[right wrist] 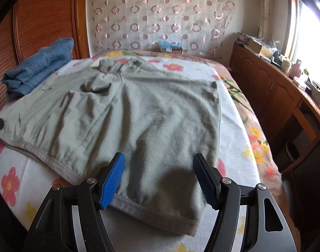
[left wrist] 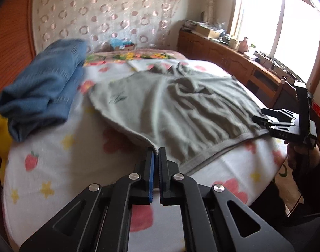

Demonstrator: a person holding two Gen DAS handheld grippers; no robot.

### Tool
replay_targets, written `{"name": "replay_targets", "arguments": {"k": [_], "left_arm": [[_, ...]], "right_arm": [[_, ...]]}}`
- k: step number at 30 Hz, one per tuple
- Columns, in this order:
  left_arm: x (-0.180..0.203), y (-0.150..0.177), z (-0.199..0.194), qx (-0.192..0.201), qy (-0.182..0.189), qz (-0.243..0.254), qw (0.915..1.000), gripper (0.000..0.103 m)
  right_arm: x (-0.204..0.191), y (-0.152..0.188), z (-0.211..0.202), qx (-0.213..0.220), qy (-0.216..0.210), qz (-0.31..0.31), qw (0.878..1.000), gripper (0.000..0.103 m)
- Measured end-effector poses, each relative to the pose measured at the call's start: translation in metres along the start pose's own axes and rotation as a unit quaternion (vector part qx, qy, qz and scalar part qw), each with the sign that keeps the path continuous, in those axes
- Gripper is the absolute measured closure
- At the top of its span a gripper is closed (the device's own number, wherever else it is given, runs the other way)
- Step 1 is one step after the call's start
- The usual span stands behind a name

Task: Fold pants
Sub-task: 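Lift the hem with the left gripper, fold it over, open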

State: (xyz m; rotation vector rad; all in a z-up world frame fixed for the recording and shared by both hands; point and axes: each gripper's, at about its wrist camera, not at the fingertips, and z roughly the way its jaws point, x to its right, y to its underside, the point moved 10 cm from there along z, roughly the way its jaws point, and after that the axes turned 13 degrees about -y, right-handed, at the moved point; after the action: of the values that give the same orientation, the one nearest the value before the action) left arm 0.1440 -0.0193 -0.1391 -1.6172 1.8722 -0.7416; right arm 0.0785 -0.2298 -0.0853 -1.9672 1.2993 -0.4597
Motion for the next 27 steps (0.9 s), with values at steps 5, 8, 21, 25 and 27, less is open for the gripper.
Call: {"name": "replay_targets", "arguments": {"k": [5,8,21,25,27], "left_arm": [[0.032,-0.029,-0.004,0.019,0.015,0.033,0.9992,0.099],[0.052,-0.041,-0.005,0.026,0.024,0.051,0.9981,0.099],[0.144,-0.091,-0.004,0.041,0.062,0.116,0.9905,0.099],[0.176,-0.105,-0.004,0.048,0.076,0.133,0.9871,0.099],[0.190,-0.109,-0.005,0.051,0.083,0.139,0.9855,0.099]], "right_arm": [[0.010,-0.001,-0.022,0.022,-0.001,0.011,1.000,0.034],[0.017,0.002,-0.030,0.029,-0.001,0.016,0.999,0.034],[0.023,0.016,-0.041,0.058,-0.026,0.035,0.997,0.034],[0.030,0.021,-0.046,0.063,-0.027,0.040,0.997,0.034],[0.032,0.021,-0.047,0.067,-0.027,0.043,0.996,0.034]]}}
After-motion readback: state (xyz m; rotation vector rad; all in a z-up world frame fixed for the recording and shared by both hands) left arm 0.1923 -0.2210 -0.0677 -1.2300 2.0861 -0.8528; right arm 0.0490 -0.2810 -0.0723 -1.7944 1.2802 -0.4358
